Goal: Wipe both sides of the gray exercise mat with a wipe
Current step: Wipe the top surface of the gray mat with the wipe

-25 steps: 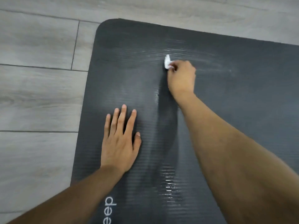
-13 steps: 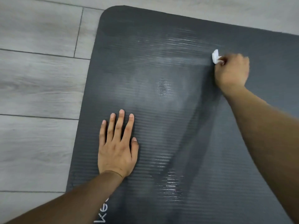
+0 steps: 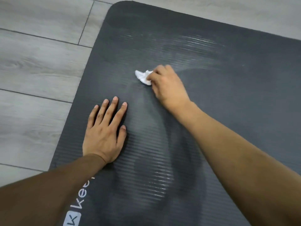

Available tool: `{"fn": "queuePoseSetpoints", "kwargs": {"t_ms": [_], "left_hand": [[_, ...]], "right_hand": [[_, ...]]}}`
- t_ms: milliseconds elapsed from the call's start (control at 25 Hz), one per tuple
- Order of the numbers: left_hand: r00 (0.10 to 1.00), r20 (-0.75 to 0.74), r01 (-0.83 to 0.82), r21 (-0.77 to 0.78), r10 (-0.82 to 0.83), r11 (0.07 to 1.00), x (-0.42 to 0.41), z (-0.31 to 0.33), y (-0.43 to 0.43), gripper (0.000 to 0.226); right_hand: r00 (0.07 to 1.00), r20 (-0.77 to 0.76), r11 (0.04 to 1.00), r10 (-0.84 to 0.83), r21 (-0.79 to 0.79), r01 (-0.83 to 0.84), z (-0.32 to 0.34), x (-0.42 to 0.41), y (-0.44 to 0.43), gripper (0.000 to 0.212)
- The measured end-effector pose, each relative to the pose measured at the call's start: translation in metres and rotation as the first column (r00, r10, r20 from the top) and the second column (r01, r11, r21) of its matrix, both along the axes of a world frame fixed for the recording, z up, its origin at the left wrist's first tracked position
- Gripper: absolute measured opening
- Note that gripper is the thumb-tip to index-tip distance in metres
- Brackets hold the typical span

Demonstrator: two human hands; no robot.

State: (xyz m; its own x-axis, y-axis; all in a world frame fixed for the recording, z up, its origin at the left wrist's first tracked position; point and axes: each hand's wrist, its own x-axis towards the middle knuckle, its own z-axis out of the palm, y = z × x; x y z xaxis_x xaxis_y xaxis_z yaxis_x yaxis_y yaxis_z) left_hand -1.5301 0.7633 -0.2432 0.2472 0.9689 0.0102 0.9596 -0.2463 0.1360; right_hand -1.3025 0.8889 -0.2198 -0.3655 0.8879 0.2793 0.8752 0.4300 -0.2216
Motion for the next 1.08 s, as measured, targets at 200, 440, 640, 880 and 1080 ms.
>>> {"fn": "queuePoseSetpoints", "kwargs": {"t_ms": [200, 440, 640, 880, 1080], "left_hand": [[1.000, -0.022, -0.014, 0.018, 0.014, 1.000, 0.001, -0.001, 0.000, 0.065], [1.000, 0.015, -0.019, 0.053, 0.018, 0.998, 0.002, -0.001, 0.000, 0.062], [1.000, 0.024, -0.015, 0.051, 0.014, 0.999, 0.001, -0.002, 0.001, 0.062], [1.000, 0.023, -0.012, 0.016, 0.012, 1.000, -0.002, 0.000, 0.000, 0.062], [0.999, 0.032, -0.011, -0.004, 0.011, 1.000, -0.001, -0.002, 0.000, 0.062]], "right_hand": [[0.822, -0.071, 0.823, -0.565, -0.111, 0.556, 0.003, 0.055, 0.009, 0.027], [0.996, -0.081, 0.999, 0.030, -0.038, -0.033, -0.007, -0.023, -0.049, 0.011], [0.835, -0.125, 0.843, -0.536, -0.019, 0.538, 0.001, 0.064, -0.009, 0.025], [0.981, -0.115, 0.985, 0.155, -0.061, -0.163, -0.002, -0.041, -0.051, 0.017], [0.926, -0.082, 0.930, -0.368, -0.056, 0.365, 0.006, 0.003, 0.025, 0.023]]}}
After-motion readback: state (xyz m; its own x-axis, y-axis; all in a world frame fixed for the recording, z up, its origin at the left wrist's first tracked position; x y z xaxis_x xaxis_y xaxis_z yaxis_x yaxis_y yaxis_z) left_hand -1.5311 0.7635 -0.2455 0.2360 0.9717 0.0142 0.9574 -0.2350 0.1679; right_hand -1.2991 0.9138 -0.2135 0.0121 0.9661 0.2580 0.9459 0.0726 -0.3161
